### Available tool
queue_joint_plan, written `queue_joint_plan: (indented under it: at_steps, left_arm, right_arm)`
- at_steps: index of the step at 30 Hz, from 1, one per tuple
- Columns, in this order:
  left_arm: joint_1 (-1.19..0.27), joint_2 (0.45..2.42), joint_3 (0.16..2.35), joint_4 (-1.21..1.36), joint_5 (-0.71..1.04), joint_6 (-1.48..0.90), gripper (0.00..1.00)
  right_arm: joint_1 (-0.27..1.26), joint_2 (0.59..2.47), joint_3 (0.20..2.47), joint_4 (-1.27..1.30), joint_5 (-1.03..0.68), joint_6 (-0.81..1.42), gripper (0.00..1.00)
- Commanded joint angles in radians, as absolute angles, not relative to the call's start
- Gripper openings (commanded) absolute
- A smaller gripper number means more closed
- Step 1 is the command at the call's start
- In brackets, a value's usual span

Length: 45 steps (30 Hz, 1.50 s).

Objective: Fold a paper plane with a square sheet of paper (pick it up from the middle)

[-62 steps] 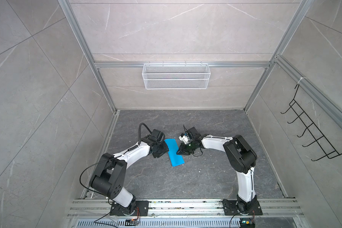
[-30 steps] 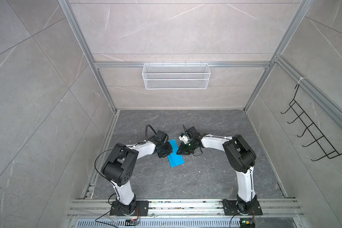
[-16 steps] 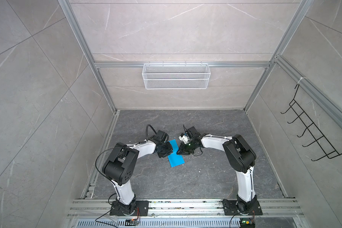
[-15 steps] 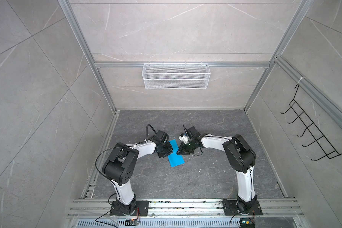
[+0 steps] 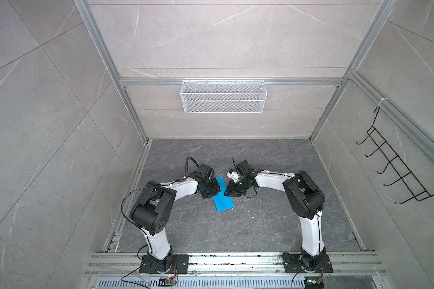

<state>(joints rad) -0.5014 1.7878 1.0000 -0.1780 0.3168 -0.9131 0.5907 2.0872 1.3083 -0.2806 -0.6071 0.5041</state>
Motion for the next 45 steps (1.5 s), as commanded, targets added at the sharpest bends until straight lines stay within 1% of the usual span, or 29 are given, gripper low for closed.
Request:
queue_joint_plan:
  at_steps: [1, 12, 16, 22, 25, 27, 34, 45]
  left_arm:
    - [-0.506, 1.827, 1.038, -0.176, 0.331, -0.892, 0.24]
    - [-0.505, 1.861, 1.054, -0.19, 0.341, -0.875, 0.23]
    - [-0.505, 1.863, 1.049, -0.227, 0.327, -0.869, 0.22]
    - [-0.505, 1.866, 1.034, -0.299, 0.292, -0.862, 0.21]
    - [-0.506, 1.876, 1.03, -0.317, 0.288, -0.862, 0.21]
    - [-0.505, 1.879, 1.028, -0.318, 0.286, -0.863, 0.2]
    - [-0.505, 1.884, 1.034, -0.329, 0.275, -0.857, 0.2]
    - [-0.506, 1.888, 1.041, -0.33, 0.276, -0.86, 0.2]
  right_arm:
    - [0.593, 2.172, 1.27, -0.374, -0.479, 0.506, 0.22]
    - [0.594, 2.165, 1.259, -0.366, -0.485, 0.509, 0.22]
    - [0.592, 2.15, 1.255, -0.355, -0.489, 0.514, 0.21]
    - [0.57, 2.031, 1.27, -0.29, -0.545, 0.535, 0.22]
    - [0.567, 1.983, 1.302, -0.286, -0.546, 0.525, 0.22]
    - [0.568, 1.989, 1.331, -0.299, -0.552, 0.519, 0.21]
    - [0.574, 2.072, 1.418, -0.335, -0.584, 0.505, 0.11]
    - [0.583, 2.165, 1.493, -0.379, -0.609, 0.497, 0.09]
